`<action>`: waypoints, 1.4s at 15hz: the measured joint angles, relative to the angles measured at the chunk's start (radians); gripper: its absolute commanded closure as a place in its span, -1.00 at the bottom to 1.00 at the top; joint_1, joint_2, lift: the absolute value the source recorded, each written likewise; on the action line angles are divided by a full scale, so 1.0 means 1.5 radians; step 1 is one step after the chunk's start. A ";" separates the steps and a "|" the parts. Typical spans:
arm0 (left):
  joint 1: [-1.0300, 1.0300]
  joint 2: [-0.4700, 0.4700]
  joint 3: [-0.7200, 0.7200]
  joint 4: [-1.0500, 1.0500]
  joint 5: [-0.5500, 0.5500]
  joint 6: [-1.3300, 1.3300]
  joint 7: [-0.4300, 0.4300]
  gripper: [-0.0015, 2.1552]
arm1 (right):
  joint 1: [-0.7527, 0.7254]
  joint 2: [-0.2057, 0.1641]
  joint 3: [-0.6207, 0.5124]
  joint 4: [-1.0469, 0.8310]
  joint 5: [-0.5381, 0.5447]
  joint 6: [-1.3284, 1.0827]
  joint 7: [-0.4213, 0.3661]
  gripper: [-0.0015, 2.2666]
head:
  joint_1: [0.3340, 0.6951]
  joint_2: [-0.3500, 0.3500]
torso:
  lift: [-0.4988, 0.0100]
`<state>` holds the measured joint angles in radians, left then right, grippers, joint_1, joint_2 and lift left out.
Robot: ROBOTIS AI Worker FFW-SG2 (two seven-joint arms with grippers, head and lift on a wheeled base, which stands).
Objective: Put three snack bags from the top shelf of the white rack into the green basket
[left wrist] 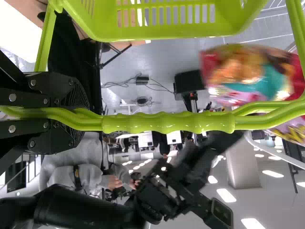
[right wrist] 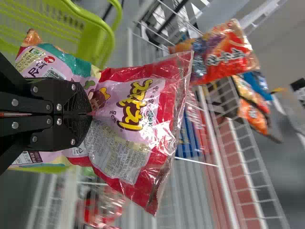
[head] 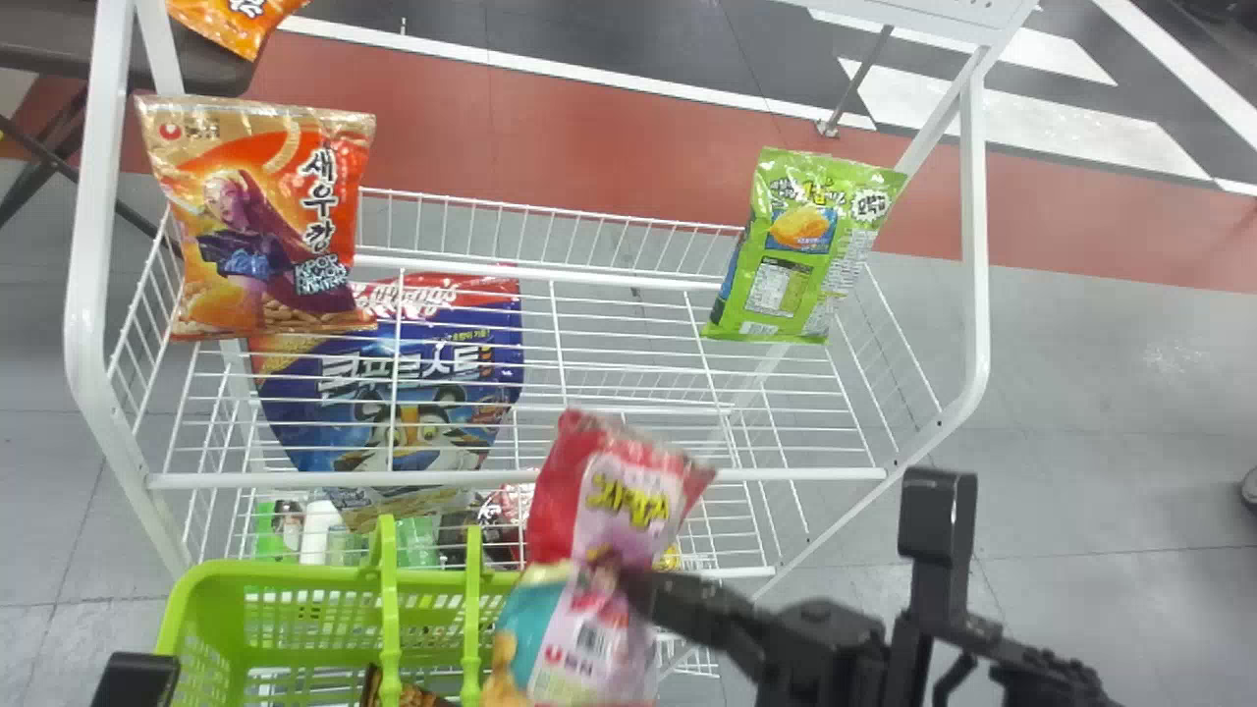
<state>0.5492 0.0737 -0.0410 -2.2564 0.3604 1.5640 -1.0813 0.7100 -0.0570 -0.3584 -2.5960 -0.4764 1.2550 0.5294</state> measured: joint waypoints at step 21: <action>0.002 0.000 -0.025 -0.007 -0.013 0.000 0.011 0.99 | 0.025 -0.037 0.158 0.111 0.115 0.020 0.002 -0.96 | 1.00 -1.00 | 0.96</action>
<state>0.5522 0.0737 -0.0779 -2.2665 0.3411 1.5640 -1.0649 0.7475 -0.1121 -0.1215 -2.4298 -0.3042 1.2857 0.5324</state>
